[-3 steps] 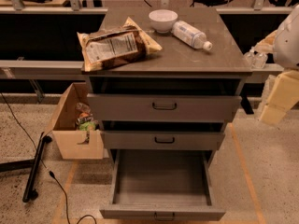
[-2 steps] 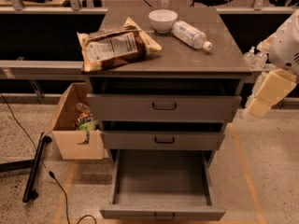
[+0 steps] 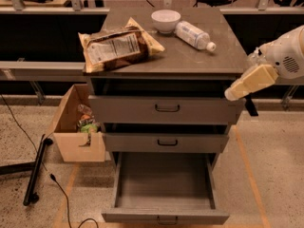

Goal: Place blue plastic bottle into white bowl

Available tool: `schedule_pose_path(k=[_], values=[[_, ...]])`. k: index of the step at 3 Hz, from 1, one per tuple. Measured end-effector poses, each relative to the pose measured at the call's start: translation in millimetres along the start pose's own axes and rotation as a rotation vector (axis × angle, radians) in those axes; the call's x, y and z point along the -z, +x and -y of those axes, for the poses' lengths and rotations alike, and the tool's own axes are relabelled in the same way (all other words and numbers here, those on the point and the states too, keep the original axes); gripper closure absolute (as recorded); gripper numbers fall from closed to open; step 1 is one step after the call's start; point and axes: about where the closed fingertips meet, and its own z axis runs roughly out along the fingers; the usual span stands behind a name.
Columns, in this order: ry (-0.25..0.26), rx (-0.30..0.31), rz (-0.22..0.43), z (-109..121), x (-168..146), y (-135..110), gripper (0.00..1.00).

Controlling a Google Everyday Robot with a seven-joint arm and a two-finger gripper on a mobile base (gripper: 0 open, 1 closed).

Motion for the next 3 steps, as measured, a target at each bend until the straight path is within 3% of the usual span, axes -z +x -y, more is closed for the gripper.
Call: schedule_pose_path(k=[1, 2, 3], values=[[0.051, -0.099, 0.181, 32, -26, -27, 0.00], [0.133, -0.158, 0.244, 54, -50, -46, 0.00], [0.217, -0.224, 0.280, 89, -78, -48, 0.00]])
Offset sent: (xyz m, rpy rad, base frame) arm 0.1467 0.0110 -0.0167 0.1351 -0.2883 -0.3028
